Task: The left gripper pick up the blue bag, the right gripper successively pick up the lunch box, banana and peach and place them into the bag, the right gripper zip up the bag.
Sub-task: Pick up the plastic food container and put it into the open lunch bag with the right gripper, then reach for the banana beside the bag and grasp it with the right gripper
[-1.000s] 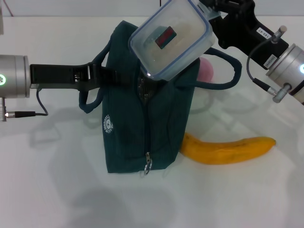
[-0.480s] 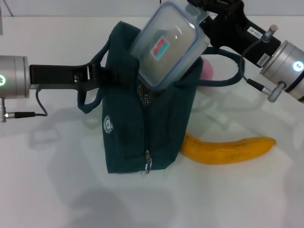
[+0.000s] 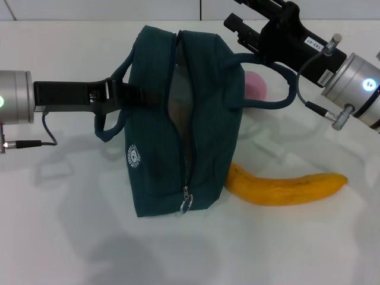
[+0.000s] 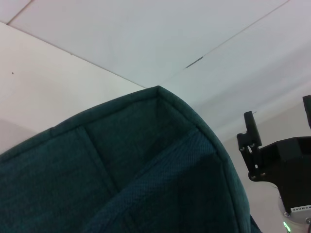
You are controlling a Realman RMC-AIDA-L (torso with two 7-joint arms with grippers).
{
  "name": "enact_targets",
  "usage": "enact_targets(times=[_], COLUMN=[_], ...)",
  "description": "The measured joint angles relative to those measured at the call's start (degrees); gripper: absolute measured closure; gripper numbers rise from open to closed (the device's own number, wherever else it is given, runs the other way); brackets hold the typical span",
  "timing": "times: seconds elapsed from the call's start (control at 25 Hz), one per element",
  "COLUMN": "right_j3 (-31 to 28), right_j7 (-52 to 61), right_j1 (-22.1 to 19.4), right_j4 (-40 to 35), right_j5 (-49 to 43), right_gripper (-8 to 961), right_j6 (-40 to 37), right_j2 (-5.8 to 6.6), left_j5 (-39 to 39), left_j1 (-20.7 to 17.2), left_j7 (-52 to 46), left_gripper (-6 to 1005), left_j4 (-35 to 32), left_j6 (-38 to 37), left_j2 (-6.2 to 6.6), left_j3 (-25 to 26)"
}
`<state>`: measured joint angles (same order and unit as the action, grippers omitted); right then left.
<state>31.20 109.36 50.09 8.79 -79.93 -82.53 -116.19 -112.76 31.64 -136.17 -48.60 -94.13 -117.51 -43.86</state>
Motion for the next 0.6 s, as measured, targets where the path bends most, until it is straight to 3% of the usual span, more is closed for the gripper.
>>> enact_targets(times=[0.12,0.56,0.6], right_j3=[0.0,0.69,1.15], right_j7=[0.01,-6.13,-7.42], right_j1=[-0.22,-6.26,-7.12], right_j4=[-0.42,-9.27,-10.41], right_j5=[0.04,0.09,0.08], right_gripper=[386,334,287], right_j6=[0.01,-1.92,-2.37], right_j2=[0.0,0.0,0.01], left_j5=[0.0,0.02,0.03], left_j1=[-0.01,-0.82,-0.9], left_j7=[0.02,0.09,0.13], left_gripper=[963,963,963], left_j4=[0.0,0.0,0.0], left_j6=[0.02,0.09,0.09], left_j2=[0.0,0.07,0.07], left_j3=[0.0,0.09,0.09])
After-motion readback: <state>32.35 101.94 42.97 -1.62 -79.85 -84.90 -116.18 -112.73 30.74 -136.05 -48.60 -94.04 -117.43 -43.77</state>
